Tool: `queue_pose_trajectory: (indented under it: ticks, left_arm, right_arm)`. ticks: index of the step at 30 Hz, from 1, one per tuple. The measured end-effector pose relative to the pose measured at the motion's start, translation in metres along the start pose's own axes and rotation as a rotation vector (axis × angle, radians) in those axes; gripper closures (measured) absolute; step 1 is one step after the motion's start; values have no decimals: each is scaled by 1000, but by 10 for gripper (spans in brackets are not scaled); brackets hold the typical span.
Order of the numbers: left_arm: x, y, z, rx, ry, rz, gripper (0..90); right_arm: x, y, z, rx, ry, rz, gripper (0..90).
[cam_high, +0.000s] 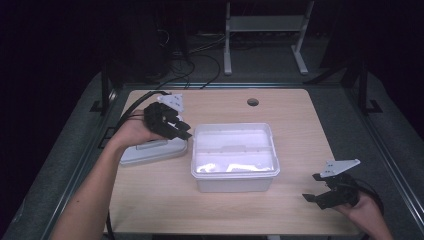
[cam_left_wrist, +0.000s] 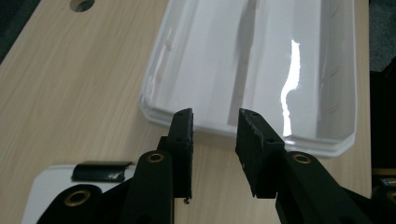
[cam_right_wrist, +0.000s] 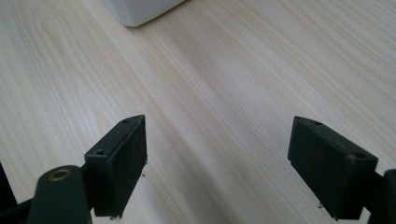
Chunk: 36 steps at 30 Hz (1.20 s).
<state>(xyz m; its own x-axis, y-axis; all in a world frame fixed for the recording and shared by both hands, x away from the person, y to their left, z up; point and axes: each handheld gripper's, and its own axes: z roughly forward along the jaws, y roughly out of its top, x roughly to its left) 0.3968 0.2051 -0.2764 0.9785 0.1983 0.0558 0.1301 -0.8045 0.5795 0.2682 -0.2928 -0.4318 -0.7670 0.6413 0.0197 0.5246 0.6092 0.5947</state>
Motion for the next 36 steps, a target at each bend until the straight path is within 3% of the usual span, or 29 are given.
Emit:
queue_pose_trajectory:
  ticks: [11, 21, 24, 30, 31, 33, 36]
  left_arm:
    - [24, -48, -7, 18, 45, -76, 637]
    - [40, -84, 3, 37, 50, -130, 625]
    - [47, -91, 5, 56, 46, -143, 627]
    - [56, -99, 12, 56, 47, -159, 606]
    - [57, -101, 13, 54, 66, -148, 582]
    - [58, -107, 16, 29, 62, -155, 577]
    - [61, -115, 21, 47, 65, -166, 579]
  right_arm:
    - [0, 3, 6, 20, 4, 4, 191]
    - [-2, 1, 6, 21, 1, 16, 191]
    - [-3, 1, 6, 19, 2, 17, 191]
    - [-2, 2, 6, 21, 2, 18, 191]
    - [-2, 1, 6, 19, 2, 18, 191]
    - [-3, 1, 5, 17, 2, 24, 191]
    - [-4, -1, 6, 17, 4, 23, 191]
